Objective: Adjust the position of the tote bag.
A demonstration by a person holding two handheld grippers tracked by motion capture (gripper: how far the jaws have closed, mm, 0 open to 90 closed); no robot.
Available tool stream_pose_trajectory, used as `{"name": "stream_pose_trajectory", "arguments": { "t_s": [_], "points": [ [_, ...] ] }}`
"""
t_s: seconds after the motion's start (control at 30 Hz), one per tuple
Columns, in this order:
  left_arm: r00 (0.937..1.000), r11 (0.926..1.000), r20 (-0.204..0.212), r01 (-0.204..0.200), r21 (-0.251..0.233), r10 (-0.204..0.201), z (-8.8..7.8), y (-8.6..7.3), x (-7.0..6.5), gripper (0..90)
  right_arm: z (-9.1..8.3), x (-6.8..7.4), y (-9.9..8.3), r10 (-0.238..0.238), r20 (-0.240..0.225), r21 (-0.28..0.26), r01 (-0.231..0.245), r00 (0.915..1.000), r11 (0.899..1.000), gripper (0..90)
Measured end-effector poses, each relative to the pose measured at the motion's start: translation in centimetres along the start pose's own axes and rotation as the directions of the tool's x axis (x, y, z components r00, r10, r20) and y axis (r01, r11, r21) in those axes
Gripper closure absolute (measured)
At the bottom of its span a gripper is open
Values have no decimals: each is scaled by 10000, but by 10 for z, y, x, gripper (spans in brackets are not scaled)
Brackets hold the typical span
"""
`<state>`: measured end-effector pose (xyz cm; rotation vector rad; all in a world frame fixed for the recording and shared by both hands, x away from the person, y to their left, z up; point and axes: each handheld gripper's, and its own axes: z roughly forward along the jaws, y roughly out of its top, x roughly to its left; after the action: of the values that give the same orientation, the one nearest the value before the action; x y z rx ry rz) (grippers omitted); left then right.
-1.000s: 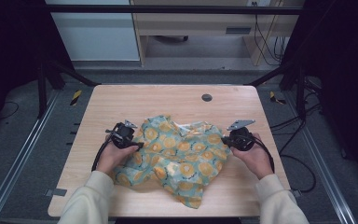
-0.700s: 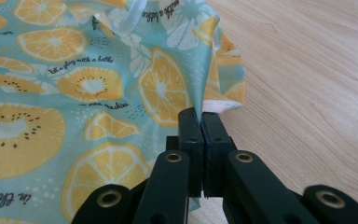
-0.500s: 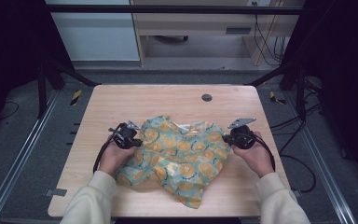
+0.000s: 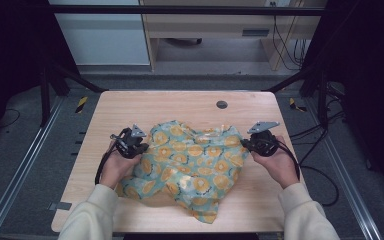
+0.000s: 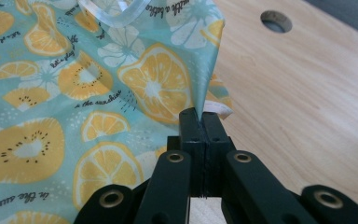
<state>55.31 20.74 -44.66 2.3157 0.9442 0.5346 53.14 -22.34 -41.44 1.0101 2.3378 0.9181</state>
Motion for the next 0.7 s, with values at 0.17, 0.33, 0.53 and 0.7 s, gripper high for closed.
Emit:
{"name": "stream_pose_trajectory", "arguments": {
  "t_s": [0.17,0.33,0.53,0.7],
  "points": [
    [9997,9993,-226,-24,-372,16,-14,3,-2,900,-12,2,6,-146,112,-269,149,9998,9995,900],
    [9990,9973,-415,-214,-706,185,-32,3,-5,900,-29,6,7,-270,128,-639,278,9996,9976,900],
    [9971,9946,-690,-381,-964,315,-49,4,-7,900,-41,14,12,-610,267,-807,630,9978,9947,900],
    [9969,9938,-749,-320,-1062,241,-52,4,-5,900,-41,14,17,-634,300,-842,657,9975,9943,900]
  ]
}}
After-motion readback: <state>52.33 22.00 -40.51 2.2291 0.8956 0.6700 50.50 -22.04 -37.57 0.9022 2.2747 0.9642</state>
